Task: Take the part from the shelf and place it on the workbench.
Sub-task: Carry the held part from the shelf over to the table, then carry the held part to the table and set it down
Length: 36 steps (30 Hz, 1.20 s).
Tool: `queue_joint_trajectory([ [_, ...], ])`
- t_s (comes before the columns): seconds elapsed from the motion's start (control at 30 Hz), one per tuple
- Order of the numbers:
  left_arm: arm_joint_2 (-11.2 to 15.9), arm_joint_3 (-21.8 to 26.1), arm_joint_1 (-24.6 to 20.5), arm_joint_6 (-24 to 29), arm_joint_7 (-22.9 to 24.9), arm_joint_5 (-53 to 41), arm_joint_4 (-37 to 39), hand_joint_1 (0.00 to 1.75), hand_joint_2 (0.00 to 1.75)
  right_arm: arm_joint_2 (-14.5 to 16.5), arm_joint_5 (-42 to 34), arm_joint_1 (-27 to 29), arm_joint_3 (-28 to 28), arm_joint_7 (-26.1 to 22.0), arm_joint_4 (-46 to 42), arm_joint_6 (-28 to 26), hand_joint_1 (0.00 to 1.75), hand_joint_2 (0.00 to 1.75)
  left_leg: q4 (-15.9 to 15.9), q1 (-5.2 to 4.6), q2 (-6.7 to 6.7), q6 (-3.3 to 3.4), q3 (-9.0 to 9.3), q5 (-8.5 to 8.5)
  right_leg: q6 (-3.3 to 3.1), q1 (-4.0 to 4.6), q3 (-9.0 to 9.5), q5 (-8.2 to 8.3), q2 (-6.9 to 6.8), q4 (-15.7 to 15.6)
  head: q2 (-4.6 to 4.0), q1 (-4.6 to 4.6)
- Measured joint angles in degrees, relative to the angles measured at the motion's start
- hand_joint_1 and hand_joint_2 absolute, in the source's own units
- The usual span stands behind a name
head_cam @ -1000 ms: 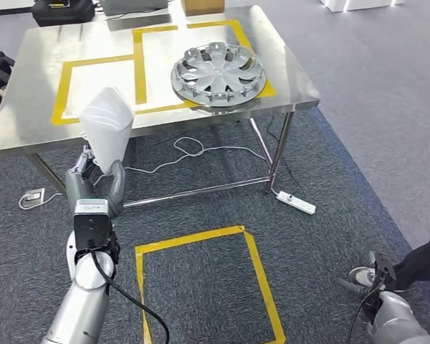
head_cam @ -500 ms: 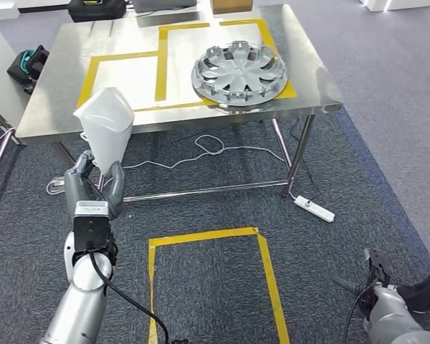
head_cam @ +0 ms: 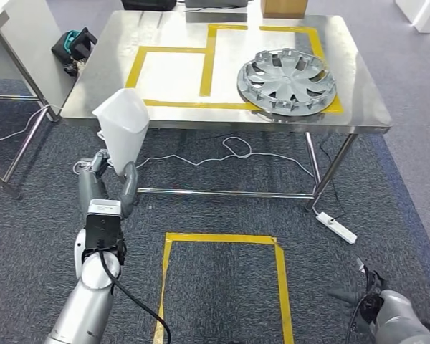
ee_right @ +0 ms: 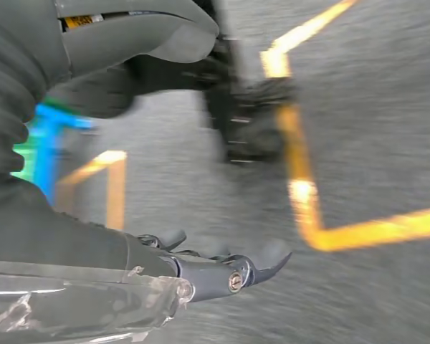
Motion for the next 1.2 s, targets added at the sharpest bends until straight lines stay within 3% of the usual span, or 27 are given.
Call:
queue_joint_trajectory([
  [0.07,-0.34,-0.86,-0.8,-0.57,-0.05,0.37,0.91,1.75,1.75,-0.84,1.27,-0.04,-0.07,3.61,0.82,0.15,0.0,1.75,0.33,-0.05,-0.99,-0.55,-0.09,-0.16,0.18,-0.42,3.5,2.81,1.52,-7.4,0.0,0.03],
  [0.1,-0.52,-1.27,-1.2,-0.8,-0.1,0.52,1.3,1.75,1.75,-1.29,2.12,-0.05,-0.19,4.33,1.55,-0.35,0.0,1.75,0.46,-0.09,-1.35,-0.86,-0.28,-0.12,0.09,-0.54,4.41,3.14,2.13,-9.18,0.0,0.06],
  [0.17,-0.77,-1.95,-1.74,-1.08,-0.17,0.78,1.9,1.75,1.75,-1.94,3.89,-0.1,-0.75,4.85,2.89,-1.66,0.0,1.75,0.46,-0.08,-1.92,-1.35,-0.59,0.1,-0.55,-0.51,4.7,2.98,2.28,-9.58,0.0,0.06],
  [0.23,-0.89,-2.32,-1.96,-1.07,-0.19,0.88,2.17,1.75,1.75,-1.96,4.91,-0.33,-1.83,4.4,3.09,-2.8,0.0,1.75,1.09,-0.11,-1.25,-1.86,-0.91,-0.5,-1.32,-0.6,4.7,3.12,1.82,-9.6,0.0,-0.07],
  [0.3,-0.95,-2.58,-2.21,-0.91,-0.19,0.89,2.22,1.75,1.75,-1.83,4.99,-0.59,-3.03,2.96,2.55,-4.1,0.0,1.75,5.46,-0.16,0.68,-2.45,-2.93,-3.14,-2.0,-0.72,4.76,3.16,1.25,-9.69,0.0,-0.41],
  [0.37,-0.94,-2.78,-2.14,-0.54,-0.13,0.87,2.22,1.75,1.75,-1.71,4.59,-0.61,-4.01,-0.6,2.08,-6.16,0.0,1.75,13.12,-0.08,1.89,-2.84,-6.69,-6.52,-2.3,-0.69,4.77,3.05,0.47,-9.68,0.0,-0.63],
  [0.4,-0.9,-2.81,-1.88,-0.26,-0.05,0.83,2.21,1.75,1.75,-1.59,4.4,-0.58,-4.38,-3.39,1.96,-7.37,0.0,1.75,15.86,-0.06,2.04,-2.89,-8.06,-7.28,-2.36,-0.67,4.8,3.01,0.01,-9.68,0.0,-0.64],
  [0.43,-0.84,-2.81,-1.57,0.02,0.03,0.76,2.17,1.75,1.75,-1.43,4.33,-0.58,-4.66,-6.53,1.89,-8.5,0.0,1.75,16.75,-0.05,2.08,-2.85,-8.56,-7.01,-2.41,-0.64,4.85,2.96,-0.42,-9.67,0.0,-0.66],
  [0.47,-0.77,-2.8,-1.28,0.23,0.11,0.65,2.07,1.75,1.75,-1.23,4.42,-0.63,-4.8,-9.37,1.82,-9.34,0.0,1.75,15.23,-0.07,2.14,-2.7,-7.84,-5.65,-2.41,-0.61,4.95,2.91,-0.84,-9.67,0.0,-0.65],
  [0.57,-0.65,-2.77,-0.91,0.52,0.17,0.31,1.53,1.75,1.75,-0.67,4.79,-1.03,-4.83,-13.68,1.7,-10.26,0.0,1.75,4.16,-0.47,3.78,-1.81,-2.13,-0.75,-2.1,-0.26,5.32,2.58,-1.94,-9.61,0.0,-0.66],
  [0.63,-0.62,-2.75,-0.8,0.59,0.19,0.26,1.27,1.75,1.75,-0.46,4.83,-1.2,-4.84,-14.1,1.65,-10.39,0.0,1.75,0.66,-0.79,4.43,-1.4,-0.44,-0.23,-1.64,0.04,5.48,2.35,-2.68,-9.67,0.0,-0.58],
  [0.73,-0.5,-2.65,-0.39,0.72,0.3,0.18,1.01,1.75,1.75,-0.18,5.32,-1.29,-4.85,-15.54,1.59,-10.43,0.0,1.75,0.14,-0.58,3.22,-0.75,-0.33,-0.11,-0.81,-0.04,5.57,1.87,-3.21,-9.68,0.0,-0.45],
  [0.8,-0.49,-2.59,-0.22,0.88,0.42,0.06,0.75,1.75,1.75,-0.03,6.37,-1.35,-4.74,-18.1,1.53,-10.28,0.0,1.75,-0.1,-0.25,2.58,-0.2,-0.1,0.02,-0.41,-0.14,3.92,-0.37,-1.84,-5.97,0.0,-0.23],
  [0.87,-0.44,-2.48,0.2,1.0,0.49,-0.02,0.59,1.75,1.75,0.01,7.66,-1.23,-4.44,-20.99,1.43,-10.04,0.0,1.75,-0.09,-0.23,1.99,0.12,-0.04,-0.06,-0.25,-0.14,0.3,-3.98,-0.61,1.86,0.0,-0.04],
  [0.9,-0.39,-2.4,0.53,1.03,0.51,-0.05,0.54,1.75,1.75,0.03,8.18,-1.1,-4.26,-22.12,1.38,-9.9,0.0,1.75,-0.09,-0.24,1.68,0.18,-0.02,-0.09,-0.18,-0.13,-1.49,-5.14,-0.41,5.27,0.0,-0.01],
  [0.93,-0.35,-2.31,0.86,1.03,0.54,-0.09,0.53,1.75,1.75,0.05,8.52,-0.98,-4.1,-22.86,1.37,-9.79,0.0,1.75,-0.07,-0.23,1.39,0.2,0.01,-0.12,-0.12,-0.14,-2.45,-5.21,-0.37,6.79,0.0,0.0],
  [0.97,-0.31,-2.18,1.14,1.03,0.55,-0.13,0.5,1.75,1.75,0.06,8.72,-0.9,-3.96,-23.35,1.36,-9.7,0.0,1.75,-0.06,-0.19,1.1,0.17,0.09,-0.16,-0.09,-0.18,-2.33,-4.07,-0.36,5.95,0.0,-0.01],
  [1.07,-0.29,-1.77,1.46,1.03,0.57,-0.18,0.27,1.75,1.75,0.14,9.18,-0.92,-3.47,-23.79,1.26,-9.44,0.0,1.75,0.22,-0.09,0.36,-0.42,0.31,-0.48,0.16,-0.41,2.78,1.86,-0.13,-5.46,0.0,0.05],
  [1.13,-0.23,-1.58,1.47,1.02,0.58,-0.19,0.06,1.75,1.75,0.28,9.78,-0.88,-3.01,-23.57,1.24,-8.98,0.0,1.75,0.49,-0.32,0.08,-0.81,0.09,-0.59,0.0,-0.52,4.85,2.93,0.23,-9.58,0.0,0.06],
  [1.2,-0.11,-1.48,1.52,1.02,0.59,-0.21,-0.04,1.75,1.75,0.47,10.28,-0.7,-2.69,-23.3,1.24,-8.62,0.0,1.75,0.49,-0.51,0.01,-0.1,-0.09,-0.39,-0.28,-0.56,4.91,2.94,0.42,-9.81,0.0,-0.07],
])
